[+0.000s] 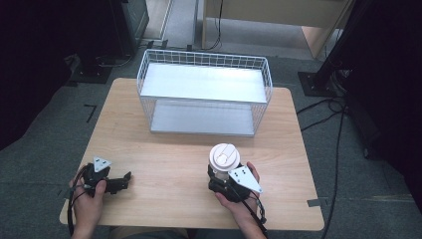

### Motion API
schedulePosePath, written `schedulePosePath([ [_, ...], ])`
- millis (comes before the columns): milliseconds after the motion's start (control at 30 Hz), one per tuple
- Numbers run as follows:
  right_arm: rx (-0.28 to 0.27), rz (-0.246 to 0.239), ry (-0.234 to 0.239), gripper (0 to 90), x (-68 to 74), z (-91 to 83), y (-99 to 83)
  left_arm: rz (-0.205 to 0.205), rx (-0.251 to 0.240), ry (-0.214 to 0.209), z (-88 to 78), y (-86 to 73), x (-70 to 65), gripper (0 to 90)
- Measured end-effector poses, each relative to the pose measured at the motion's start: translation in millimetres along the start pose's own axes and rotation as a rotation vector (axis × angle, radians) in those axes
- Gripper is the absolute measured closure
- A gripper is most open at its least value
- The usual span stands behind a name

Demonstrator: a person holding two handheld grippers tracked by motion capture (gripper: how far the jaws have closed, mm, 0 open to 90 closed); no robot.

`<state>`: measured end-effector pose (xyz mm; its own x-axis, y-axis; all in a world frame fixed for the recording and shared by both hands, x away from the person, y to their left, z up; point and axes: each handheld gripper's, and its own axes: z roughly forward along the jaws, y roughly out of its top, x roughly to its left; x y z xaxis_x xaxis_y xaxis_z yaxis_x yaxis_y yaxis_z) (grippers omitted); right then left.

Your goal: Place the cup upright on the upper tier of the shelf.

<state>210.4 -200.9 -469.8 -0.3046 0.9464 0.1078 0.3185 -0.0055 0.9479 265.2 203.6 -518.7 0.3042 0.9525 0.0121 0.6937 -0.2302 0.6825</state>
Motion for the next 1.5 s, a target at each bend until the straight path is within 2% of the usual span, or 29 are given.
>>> schedulePosePath([
  [133, -0.013, 0.003, -0.019, 16.1, -2.7, -1.0, 4.7, 0.0, 0.0, 0.0, 0.0, 0.0, 0.0, 0.0],
  [600, -0.127, 0.024, -0.072, 16.3, -9.1, -5.6, 38.5, 0.0, 0.0, 0.0, 0.0, 0.0, 0.0, 0.0],
  [1100, -0.196, 0.031, -0.113, 16.4, -15.4, -6.7, 67.6, 0.001, -0.001, 0.001, 0.0, 0.1, 0.1, 0.0],
  [1500, -0.281, 0.008, -0.14, 16.4, -15.5, -0.8, 94.3, 0.002, -0.001, 0.001, 0.0, 0.1, 0.2, 0.0],
])
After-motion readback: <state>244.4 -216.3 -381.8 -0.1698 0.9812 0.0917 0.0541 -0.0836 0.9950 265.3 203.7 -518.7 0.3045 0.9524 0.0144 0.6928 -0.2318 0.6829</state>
